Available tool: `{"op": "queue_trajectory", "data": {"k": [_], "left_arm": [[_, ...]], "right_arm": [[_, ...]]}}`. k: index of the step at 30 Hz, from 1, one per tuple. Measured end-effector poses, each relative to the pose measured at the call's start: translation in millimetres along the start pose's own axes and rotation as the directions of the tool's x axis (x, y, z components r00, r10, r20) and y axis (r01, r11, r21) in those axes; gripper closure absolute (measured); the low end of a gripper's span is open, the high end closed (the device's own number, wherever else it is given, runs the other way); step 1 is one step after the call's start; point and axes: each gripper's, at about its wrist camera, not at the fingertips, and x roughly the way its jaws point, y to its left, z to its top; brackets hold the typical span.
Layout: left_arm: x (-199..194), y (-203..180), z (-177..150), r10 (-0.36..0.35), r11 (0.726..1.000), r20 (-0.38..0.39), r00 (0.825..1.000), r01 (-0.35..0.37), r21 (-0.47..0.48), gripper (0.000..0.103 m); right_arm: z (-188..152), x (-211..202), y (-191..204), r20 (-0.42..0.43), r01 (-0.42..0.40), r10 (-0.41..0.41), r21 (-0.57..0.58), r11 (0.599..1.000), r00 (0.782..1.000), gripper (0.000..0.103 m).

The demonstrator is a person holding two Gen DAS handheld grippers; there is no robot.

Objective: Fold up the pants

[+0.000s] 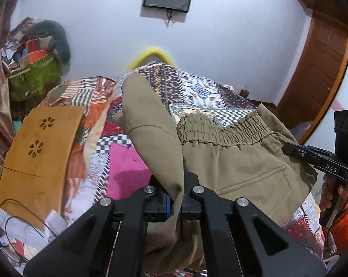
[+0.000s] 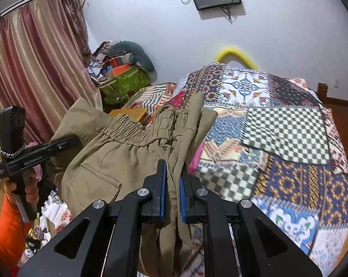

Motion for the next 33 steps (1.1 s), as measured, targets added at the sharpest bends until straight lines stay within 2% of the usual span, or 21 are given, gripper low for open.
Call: {"op": "queue_trajectory", "data": {"k": [8,16,22,25,29,33], "left_arm": [[29.1,39.7,12.8,0.037,0.999,-0.004,0.999,-0.037,-0.018,0.100],[75.1,69.8,17.3,0.051,0.998,-0.037,0.998,-0.052,-0.041,0.100],[125.1,89.4,6.8,0.041,0.997,-0.107,0.993,-0.047,-0.061,0.100],[151.3,95.4,-3.6,0.052,0.996,-0.163,0.985,-0.062,-0.062,0.100],[173.1,106.9,-19.0,0.120,0.990,-0.209,0.971,-0.133,-0.049,0.100],[185.2,129.1,-32.8,0.094,0.985,-0.261,0.961,-0.128,-0.116,0.098]], "right_arm": [[22.2,50.5,8.4,-0.014,-0.016,0.015,-0.012,1.000,1.000,0.094],[27.2,97.9,7.6,-0.044,-0.004,0.003,-0.021,1.000,0.999,0.094],[20.7,131.2,-4.3,-0.095,0.026,-0.028,-0.014,1.000,0.995,0.094],[12.3,145.2,-10.8,-0.133,0.044,-0.044,-0.007,0.999,0.990,0.094],[-2.4,164.1,-22.5,-0.193,0.079,-0.080,-0.010,0.997,0.978,0.094],[-10.0,167.2,-30.8,-0.220,0.090,-0.089,-0.005,0.996,0.971,0.093]]}}
